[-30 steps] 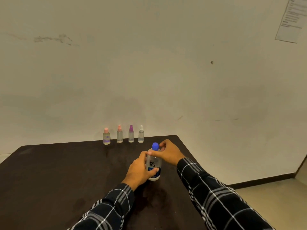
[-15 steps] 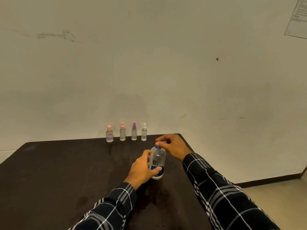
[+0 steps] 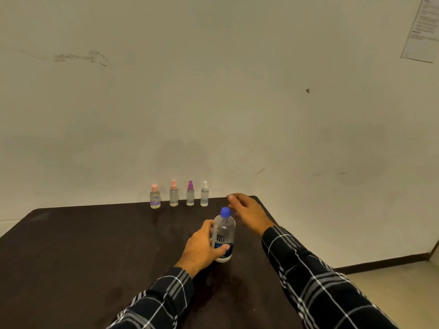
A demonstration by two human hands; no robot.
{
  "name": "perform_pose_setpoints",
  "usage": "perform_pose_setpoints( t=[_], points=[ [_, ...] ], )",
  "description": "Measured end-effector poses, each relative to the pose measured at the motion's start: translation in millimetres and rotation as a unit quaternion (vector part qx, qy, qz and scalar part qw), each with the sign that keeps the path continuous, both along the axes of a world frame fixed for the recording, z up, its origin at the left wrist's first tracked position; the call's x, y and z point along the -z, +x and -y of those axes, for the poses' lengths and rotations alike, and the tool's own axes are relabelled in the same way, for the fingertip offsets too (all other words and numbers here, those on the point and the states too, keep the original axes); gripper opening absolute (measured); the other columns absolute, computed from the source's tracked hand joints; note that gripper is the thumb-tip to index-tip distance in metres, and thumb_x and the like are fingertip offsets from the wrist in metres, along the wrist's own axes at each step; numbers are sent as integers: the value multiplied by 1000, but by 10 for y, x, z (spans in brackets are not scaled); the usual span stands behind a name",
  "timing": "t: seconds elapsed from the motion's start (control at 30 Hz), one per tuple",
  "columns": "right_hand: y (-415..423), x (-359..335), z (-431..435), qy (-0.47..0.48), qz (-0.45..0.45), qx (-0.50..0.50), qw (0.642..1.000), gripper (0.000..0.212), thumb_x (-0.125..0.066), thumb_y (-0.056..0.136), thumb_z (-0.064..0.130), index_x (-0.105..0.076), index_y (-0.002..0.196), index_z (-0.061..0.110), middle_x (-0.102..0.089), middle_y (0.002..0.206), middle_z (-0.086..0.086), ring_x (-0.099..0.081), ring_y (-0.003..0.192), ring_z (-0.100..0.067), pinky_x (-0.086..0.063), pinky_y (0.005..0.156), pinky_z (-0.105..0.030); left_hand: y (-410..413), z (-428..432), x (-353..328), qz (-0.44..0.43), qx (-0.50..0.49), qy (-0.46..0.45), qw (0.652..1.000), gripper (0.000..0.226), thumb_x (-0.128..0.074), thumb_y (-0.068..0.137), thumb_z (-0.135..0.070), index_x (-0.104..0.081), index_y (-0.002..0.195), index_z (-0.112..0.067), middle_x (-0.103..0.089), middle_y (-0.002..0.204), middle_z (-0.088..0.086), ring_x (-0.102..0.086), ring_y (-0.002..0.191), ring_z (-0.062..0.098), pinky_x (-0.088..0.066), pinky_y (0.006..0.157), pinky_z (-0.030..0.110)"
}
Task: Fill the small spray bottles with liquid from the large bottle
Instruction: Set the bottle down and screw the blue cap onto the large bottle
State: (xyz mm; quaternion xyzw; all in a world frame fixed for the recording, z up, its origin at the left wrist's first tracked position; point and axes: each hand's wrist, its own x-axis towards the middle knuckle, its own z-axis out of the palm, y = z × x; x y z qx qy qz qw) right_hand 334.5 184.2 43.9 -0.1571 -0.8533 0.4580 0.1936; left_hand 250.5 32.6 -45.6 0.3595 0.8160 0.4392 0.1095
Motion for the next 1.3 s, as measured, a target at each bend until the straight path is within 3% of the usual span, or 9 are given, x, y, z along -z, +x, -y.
perform_pose_setpoints(
  t=[0.13, 0.3, 0.47, 0.67, 0.8, 0.93, 1.03, 1.1, 1.3],
  points=[
    [58, 49, -53, 0, 18, -80, 997, 32, -47, 106, 30, -66, 131, 25, -66, 126, 5, -61, 110, -8, -51, 81, -20, -11, 2, 8, 9, 6, 3, 1000, 61, -84, 77, -43, -44, 124, -42, -65, 116, -17, -66, 105, 4, -56, 91, 27],
    [28, 97, -28, -52, -18, -54, 997, 20, -59, 100, 28, -72, 116, 24, -71, 111, 6, -66, 100, -11, -55, 68, -21, -1, -3, 12, 0, 5, 6, 1000, 63, -84, 78, -42, -43, 126, -41, -64, 119, -16, -66, 109, 7, -57, 93, 30],
    [8, 217, 44, -51, -51, -21, 997, 17, -61, 99, 30, -72, 110, 23, -71, 104, 9, -65, 97, -6, -52, 77, -21, 21, 6, 0, 12, 1, 13, 1000, 62, -85, 78, -39, -44, 125, -41, -64, 119, -16, -65, 109, 7, -56, 94, 30],
    [146, 486, 60, -88, -62, -13, 994, 34, -61, 96, 45, -59, 129, 35, -67, 119, 12, -64, 109, -6, -57, 93, -33, 3, 29, -21, 22, 16, 13, 1000, 61, -85, 79, -37, -46, 125, -41, -65, 118, -17, -68, 106, 5, -56, 95, 31],
    [198, 729, 64, -151, -23, -62, 986, 49, -77, 87, 33, -56, 131, 34, -69, 122, 9, -66, 112, -8, -56, 97, -34, -54, 35, 5, 20, 29, 17, 999, 67, -87, 74, -36, -48, 127, -46, -69, 115, -17, -68, 104, 1, -54, 98, 31],
    [93, 761, 8, -108, 7, -58, 992, 60, -84, 80, 23, -53, 129, 34, -67, 121, 10, -66, 108, -6, -56, 91, -25, -325, 132, 36, 38, 92, -34, 995, 80, -85, 79, -19, -44, 141, -47, -65, 126, -9, -73, 99, 8, -57, 98, 36],
    [-66, 749, -136, -102, 7, -40, 994, 62, -83, 81, 21, -50, 132, 34, -63, 121, 14, -64, 109, -6, -53, 86, -18, -709, 305, -8, 10, 21, -43, 999, 70, -83, 83, -22, -48, 142, -37, -65, 125, -6, -74, 89, 5, -59, 90, 28],
    [-209, 767, -271, -97, 11, -26, 995, 65, -82, 82, 23, -48, 135, 34, -60, 125, 14, -60, 116, -10, -50, 93, -22, -1011, 422, -32, 8, -72, -22, 997, 53, -80, 87, -24, -55, 133, -33, -68, 115, -8, -73, 83, 5, -56, 82, 21],
    [-685, 803, -622, -35, 15, 15, 999, 71, -78, 86, 27, -38, 144, 28, -54, 128, 10, -53, 119, -12, -44, 102, -31, -1833, 605, 14, -53, -310, 8, 949, 36, -77, 89, -25, -65, 122, -17, -70, 111, 1, -66, 100, 21, -54, 90, 39]
  ],
)
